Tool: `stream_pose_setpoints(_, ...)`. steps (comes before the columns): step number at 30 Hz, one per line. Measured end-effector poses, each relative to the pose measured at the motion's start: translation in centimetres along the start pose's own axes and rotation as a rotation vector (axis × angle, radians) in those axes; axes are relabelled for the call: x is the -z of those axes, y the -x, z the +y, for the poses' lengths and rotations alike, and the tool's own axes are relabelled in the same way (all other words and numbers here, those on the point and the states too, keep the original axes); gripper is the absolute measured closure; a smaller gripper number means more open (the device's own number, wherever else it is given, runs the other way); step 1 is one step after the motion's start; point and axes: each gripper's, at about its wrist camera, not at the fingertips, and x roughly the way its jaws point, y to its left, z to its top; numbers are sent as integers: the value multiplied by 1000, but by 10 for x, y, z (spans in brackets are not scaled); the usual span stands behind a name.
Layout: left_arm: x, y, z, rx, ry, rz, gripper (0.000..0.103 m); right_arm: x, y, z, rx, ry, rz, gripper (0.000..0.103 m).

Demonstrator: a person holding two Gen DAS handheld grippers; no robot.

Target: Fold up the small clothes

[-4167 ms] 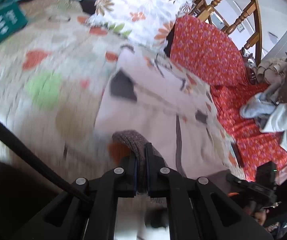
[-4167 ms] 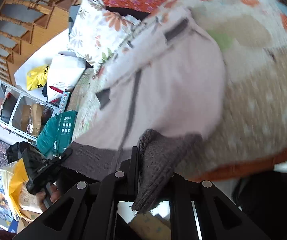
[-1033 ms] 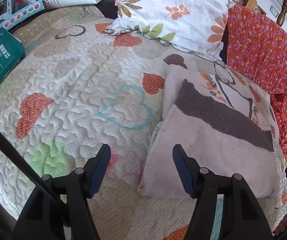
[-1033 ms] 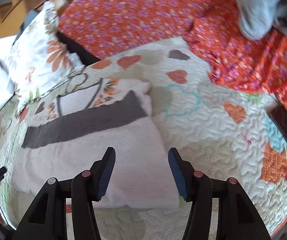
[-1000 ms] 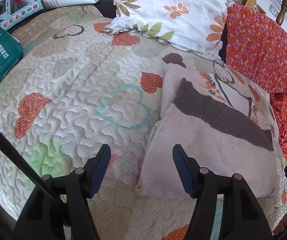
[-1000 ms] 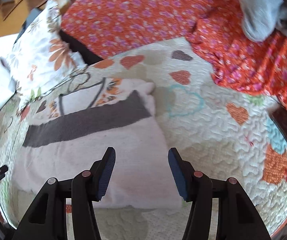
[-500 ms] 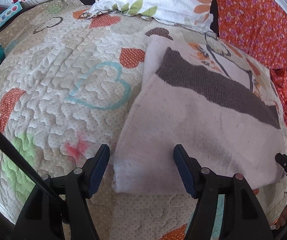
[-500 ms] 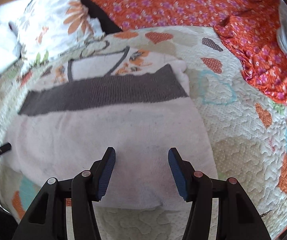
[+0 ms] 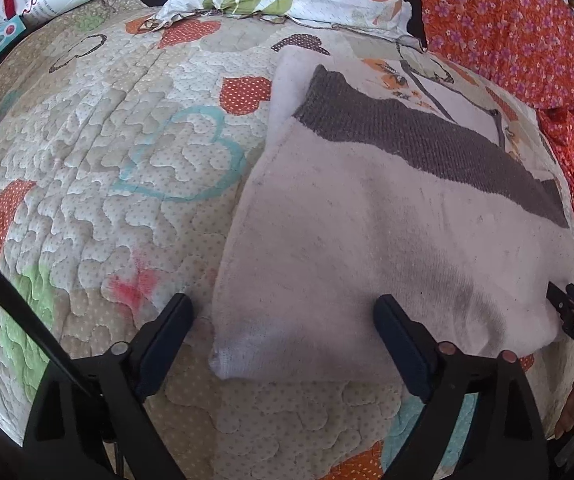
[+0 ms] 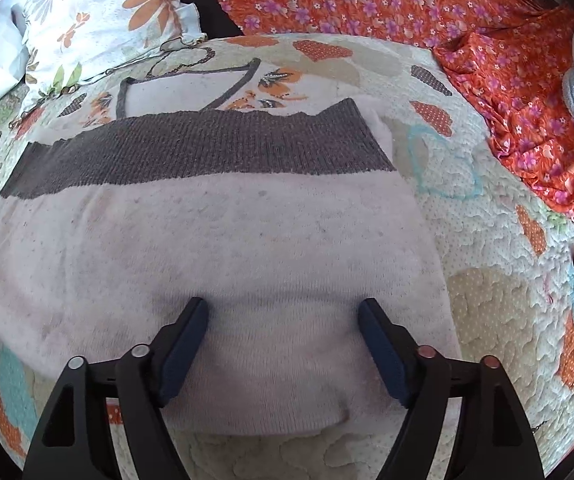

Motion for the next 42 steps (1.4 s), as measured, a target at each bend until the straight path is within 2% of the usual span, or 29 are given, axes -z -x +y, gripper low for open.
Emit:
stream_pose_setpoints(6, -1, -4, -4, -12, -17, 8, 2, -1, -3, -4, 12, -24, 9, 8)
stream_pose_setpoints(11, 0, -6, -6, -20, -21, 3, 1, -2, -8, -11, -2, -59, 27, 2)
stream_pose_setpoints(21, 2, -5, -8, -26, -24, -14, 0, 2, -7, -12, -21, -107, -12, 0)
stream_pose_setpoints(29, 0, -5, -7, -21, -35, 11, 0, 3, -7, -5, 33, -91, -20, 0)
stream_pose_setpoints(31, -1, -1, -6, -12, -19, 6, 2, 2, -7, -5, 40, -97, -16, 0)
stream_pose_setpoints(33, 0, 4, -5, 5, -8, -8, 13, 2, -7, -7, 34, -104, -18, 0)
stream_pose_setpoints(34, -2, 8, -3, 25, 0, -18, 15, 2, -7, -7, 29, -108, -21, 0)
stream_pose_setpoints(42, -15, 39, 13, 50, 65, -123, 16, 9, -3, -9, 5, -132, -81, 0)
